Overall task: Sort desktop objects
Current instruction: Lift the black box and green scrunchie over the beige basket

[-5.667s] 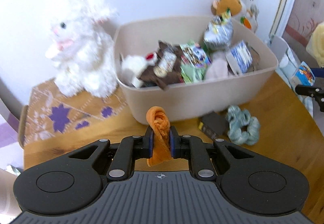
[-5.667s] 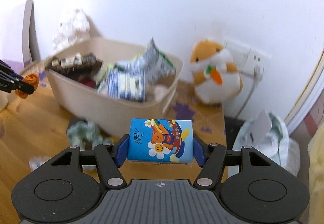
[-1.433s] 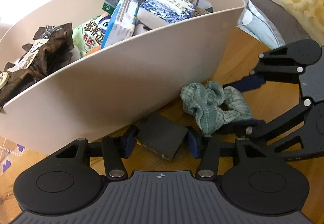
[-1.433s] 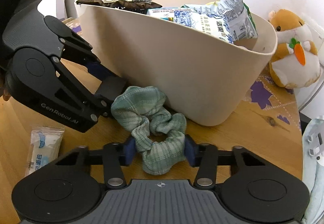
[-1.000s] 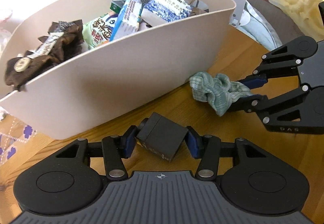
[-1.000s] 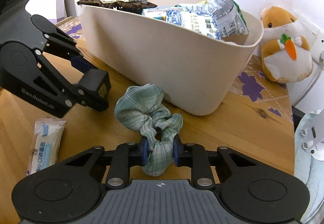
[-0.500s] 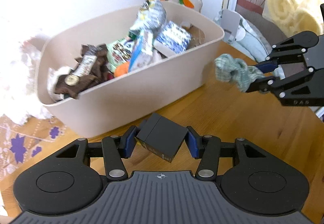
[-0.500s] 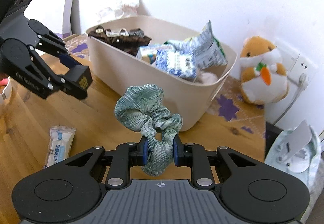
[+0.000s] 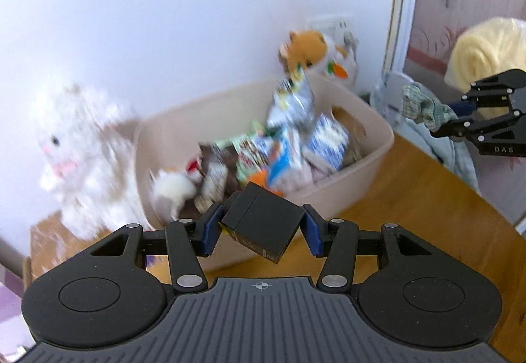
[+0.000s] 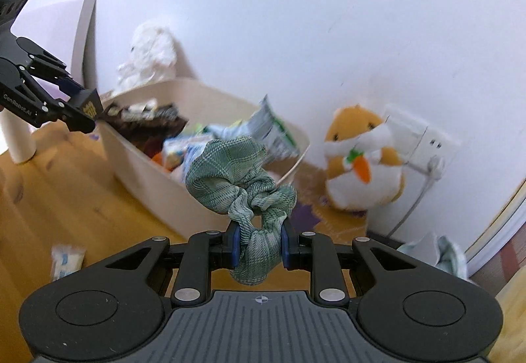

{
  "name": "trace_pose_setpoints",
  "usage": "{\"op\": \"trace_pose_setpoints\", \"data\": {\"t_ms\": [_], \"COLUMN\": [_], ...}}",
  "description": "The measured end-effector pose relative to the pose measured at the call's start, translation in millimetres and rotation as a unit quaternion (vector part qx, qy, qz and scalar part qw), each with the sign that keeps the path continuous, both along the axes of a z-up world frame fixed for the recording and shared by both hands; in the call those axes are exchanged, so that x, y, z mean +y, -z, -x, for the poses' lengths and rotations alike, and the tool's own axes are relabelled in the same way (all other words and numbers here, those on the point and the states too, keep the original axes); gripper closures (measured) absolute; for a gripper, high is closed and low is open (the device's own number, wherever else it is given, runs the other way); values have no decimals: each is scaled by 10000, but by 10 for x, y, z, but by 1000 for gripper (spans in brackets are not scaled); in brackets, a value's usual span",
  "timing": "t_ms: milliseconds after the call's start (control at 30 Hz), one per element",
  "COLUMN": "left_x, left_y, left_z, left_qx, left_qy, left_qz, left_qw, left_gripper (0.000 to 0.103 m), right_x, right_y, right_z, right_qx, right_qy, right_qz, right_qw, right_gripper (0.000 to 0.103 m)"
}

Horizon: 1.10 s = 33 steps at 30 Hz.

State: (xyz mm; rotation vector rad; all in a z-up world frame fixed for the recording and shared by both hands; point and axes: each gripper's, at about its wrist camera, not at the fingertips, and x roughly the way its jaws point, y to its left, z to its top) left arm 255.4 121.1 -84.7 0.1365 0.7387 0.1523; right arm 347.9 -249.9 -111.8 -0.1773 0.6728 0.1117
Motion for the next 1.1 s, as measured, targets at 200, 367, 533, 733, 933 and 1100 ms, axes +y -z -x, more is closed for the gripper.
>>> {"op": "trace_pose_setpoints", "data": {"t_ms": [200,367,533,733,933,1100], "left_x": [153,219,279,314,308,302], "left_y": [-248,-362,-433,-382,-280,-179], "left_z": [-142,-320,-500,-682,-843,-974], "left_qx": [-223,-324,-411,-408,-264,-100], "left_qy": [-92,-110,-181,-325,-464,-621], "left_qz": [-154,-291,-338,-307,-295,-324], "left_qw": [9996,9990,9984,9982,9981,9975], "left_gripper": [51,51,51,51,51,51], "right_x": [-106,-122,-83,53,229,340], "right_y": [-167,-271,-331,-361,-341,-253], "right_z": [-179,-356,-534,-747,-943,-1093], "right_qx": [-276,-443,-545,-640,-650,-487], "right_qy": [178,194,225,161,78,110], "right_qz": [18,76,103,115,98,-24], "right_qw": [9995,9988,9982,9978,9978,9987], "right_gripper": [81,81,81,81,81,81]}}
